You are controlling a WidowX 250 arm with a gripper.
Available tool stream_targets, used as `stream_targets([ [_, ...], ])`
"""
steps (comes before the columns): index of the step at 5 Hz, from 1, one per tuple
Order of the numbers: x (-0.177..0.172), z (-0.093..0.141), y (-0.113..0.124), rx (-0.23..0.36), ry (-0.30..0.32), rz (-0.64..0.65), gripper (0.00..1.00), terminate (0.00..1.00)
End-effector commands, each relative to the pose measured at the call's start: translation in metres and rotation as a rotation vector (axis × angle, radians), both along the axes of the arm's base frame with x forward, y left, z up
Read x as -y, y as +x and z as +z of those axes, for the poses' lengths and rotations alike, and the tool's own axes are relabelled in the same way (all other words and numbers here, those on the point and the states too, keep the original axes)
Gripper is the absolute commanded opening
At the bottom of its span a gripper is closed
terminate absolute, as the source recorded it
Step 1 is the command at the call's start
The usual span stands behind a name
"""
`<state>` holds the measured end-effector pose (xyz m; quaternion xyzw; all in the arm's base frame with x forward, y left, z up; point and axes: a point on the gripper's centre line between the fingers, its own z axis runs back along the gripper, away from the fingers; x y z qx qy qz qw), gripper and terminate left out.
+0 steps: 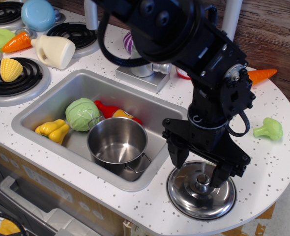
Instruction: Put lid on pot or pan
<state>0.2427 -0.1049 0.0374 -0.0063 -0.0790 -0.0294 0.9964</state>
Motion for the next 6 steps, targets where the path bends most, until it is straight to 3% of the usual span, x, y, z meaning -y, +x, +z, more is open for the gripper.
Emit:
stream_targets([
  [1, 0.005, 0.0, 0.007, 0.027, -0.019, -0.018, 1.0, 0.0],
  [4, 0.009, -0.022, 0.011, 0.038, -0.031, -0.011, 1.0, 0.0],
  [5, 0.01, -0.023, 0.011, 0.029, -0.05, 0.006, 0.0, 0.0],
  [6, 0.01, -0.026, 0.009, 0.031, -0.058, 0.014, 0.0, 0.0],
])
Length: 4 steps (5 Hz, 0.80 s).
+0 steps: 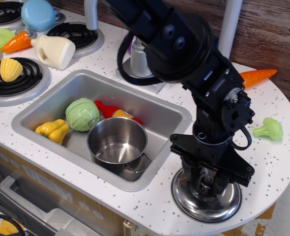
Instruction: Put lid on pot or pan
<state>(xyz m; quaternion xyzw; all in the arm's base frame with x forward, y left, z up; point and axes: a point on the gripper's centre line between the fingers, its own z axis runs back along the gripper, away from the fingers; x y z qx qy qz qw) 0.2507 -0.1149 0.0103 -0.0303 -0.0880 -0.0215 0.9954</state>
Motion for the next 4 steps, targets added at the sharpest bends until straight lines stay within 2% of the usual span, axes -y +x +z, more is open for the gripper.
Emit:
stream_targets([
  [1, -0.002, 0.009, -0.002, -0.005, -0.01, 0.002, 0.0, 0.0],
  [2, -0.016, 0.02, 0.002, -0.026, -0.005, -0.034, 0.0, 0.0],
  [3, -0.048, 0.041, 0.008, -0.067, 0.02, -0.092, 0.0, 0.0],
  [4, -0.083, 0.058, 0.017, -0.064, 0.068, -0.142, 0.0, 0.0],
])
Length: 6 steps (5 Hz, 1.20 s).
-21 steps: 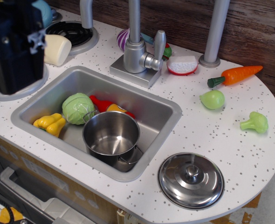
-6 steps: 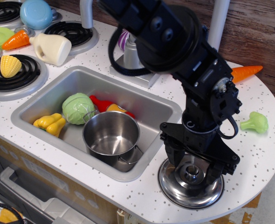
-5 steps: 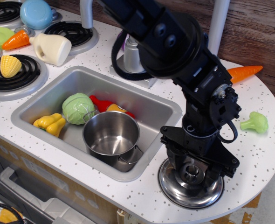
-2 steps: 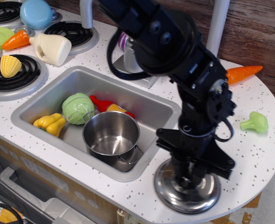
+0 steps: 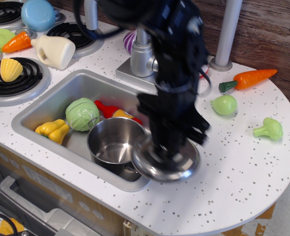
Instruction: Put lid on pot or pan
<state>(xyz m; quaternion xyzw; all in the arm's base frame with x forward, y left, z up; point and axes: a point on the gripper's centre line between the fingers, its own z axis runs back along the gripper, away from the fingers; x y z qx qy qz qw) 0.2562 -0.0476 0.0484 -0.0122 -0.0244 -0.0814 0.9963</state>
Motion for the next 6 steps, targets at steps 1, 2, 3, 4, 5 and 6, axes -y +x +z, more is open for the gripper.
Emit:
stream_targets([
  [1, -0.041, 0.021, 0.017, 0.062, 0.027, -0.065, 0.0, 0.0],
  [2, -0.069, 0.015, 0.018, 0.095, 0.054, -0.101, 0.0, 0.0],
  [3, -0.084, 0.008, 0.02, 0.124, 0.06, -0.118, 0.0, 0.0],
  [4, -0.086, -0.004, 0.022, 0.137, 0.051, -0.128, 0.0, 0.0],
  [5, -0.083, -0.009, 0.017, 0.136, 0.035, -0.118, 0.0, 0.0],
  [6, -0.08, -0.016, 0.014, 0.148, 0.024, -0.117, 0.0, 0.0],
])
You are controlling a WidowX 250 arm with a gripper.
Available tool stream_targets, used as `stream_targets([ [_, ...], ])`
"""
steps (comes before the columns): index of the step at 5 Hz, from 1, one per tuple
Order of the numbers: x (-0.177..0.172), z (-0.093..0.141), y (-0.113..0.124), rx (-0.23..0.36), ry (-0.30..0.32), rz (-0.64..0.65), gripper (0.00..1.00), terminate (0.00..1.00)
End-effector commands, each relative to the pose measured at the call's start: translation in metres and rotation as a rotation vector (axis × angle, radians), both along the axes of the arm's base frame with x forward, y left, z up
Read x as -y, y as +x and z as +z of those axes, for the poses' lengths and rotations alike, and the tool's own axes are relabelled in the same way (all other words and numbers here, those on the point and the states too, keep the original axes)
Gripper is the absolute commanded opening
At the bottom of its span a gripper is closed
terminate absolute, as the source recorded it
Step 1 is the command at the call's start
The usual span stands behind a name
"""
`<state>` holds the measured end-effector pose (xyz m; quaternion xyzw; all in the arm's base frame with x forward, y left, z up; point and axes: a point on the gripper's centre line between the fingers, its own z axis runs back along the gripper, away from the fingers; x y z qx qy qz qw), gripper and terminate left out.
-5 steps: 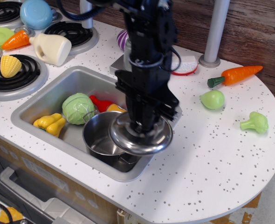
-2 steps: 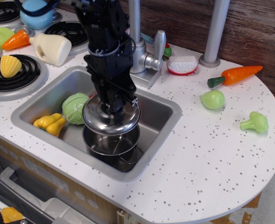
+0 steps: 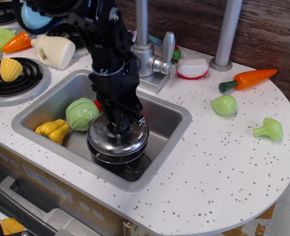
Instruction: Put lid on pot or pan
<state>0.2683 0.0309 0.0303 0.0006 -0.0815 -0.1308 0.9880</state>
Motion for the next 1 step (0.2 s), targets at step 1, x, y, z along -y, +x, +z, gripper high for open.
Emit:
stream_targets([
  [1, 0.0001, -0.0032, 0.0021, 0.045, 0.015, -0.031, 1.0, 1.0],
])
